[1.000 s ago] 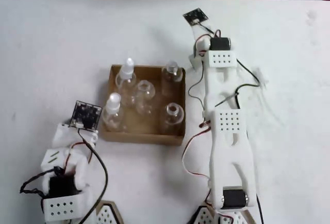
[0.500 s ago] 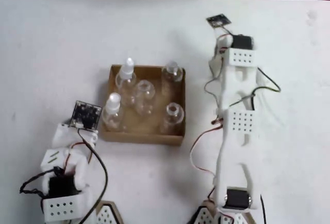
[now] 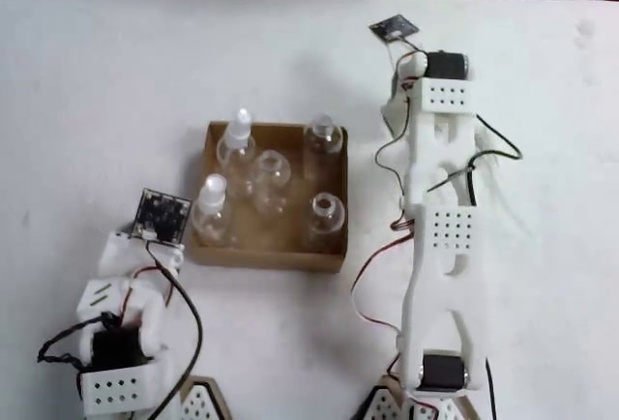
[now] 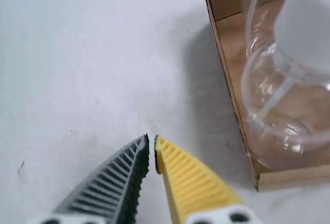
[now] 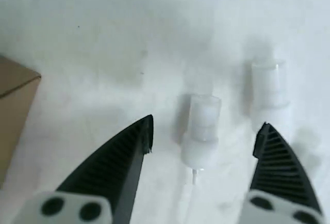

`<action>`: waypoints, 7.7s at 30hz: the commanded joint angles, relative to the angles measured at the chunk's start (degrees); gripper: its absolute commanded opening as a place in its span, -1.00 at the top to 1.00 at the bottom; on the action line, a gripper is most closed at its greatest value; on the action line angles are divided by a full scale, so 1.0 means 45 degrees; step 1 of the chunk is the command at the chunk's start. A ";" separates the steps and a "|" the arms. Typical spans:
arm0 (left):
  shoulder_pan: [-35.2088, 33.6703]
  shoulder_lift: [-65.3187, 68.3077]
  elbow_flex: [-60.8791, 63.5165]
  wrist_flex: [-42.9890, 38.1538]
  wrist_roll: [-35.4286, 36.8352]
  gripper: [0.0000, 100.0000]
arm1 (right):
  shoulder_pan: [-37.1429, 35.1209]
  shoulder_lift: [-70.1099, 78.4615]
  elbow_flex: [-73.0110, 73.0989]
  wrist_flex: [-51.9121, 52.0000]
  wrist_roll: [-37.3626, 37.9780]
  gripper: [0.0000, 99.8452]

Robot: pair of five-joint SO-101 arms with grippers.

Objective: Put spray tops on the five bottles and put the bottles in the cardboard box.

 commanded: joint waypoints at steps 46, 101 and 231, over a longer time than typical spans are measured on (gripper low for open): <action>0.0127 -0.0107 -0.0020 0.0059 -0.0098 0.96 | -0.0342 -1.3392 0.2911 0.0361 -0.2930 0.97; 0.0166 -0.0107 -0.0020 0.0059 -0.0117 0.96 | -0.7375 -2.4430 2.7858 -2.2769 -0.6388 0.97; 0.0166 -0.0068 -0.0020 0.0059 -0.0137 0.96 | 0.1553 0.2061 -0.1485 -0.1670 0.4161 0.84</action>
